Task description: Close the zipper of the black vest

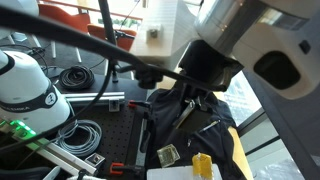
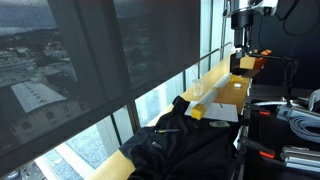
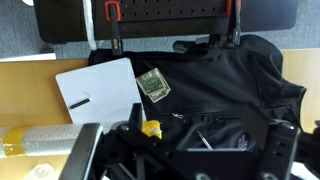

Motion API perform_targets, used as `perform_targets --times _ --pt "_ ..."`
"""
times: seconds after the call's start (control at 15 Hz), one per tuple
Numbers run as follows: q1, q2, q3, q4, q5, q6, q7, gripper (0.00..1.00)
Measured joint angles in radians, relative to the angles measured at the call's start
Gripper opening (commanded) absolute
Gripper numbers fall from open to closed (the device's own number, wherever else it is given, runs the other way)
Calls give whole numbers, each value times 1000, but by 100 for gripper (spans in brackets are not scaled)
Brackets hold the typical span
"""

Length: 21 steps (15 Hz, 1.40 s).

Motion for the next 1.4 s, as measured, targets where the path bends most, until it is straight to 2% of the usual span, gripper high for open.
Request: perform_targets --times 0.33,0.6,1.0,1.4 --pt "33 177 88 67 -3 153 72 100" --pt "60 323 133 110 -11 306 89 100" --pt "65 533 142 164 -13 482 89 100" --pt "64 707 142 249 -37 572 90 100"
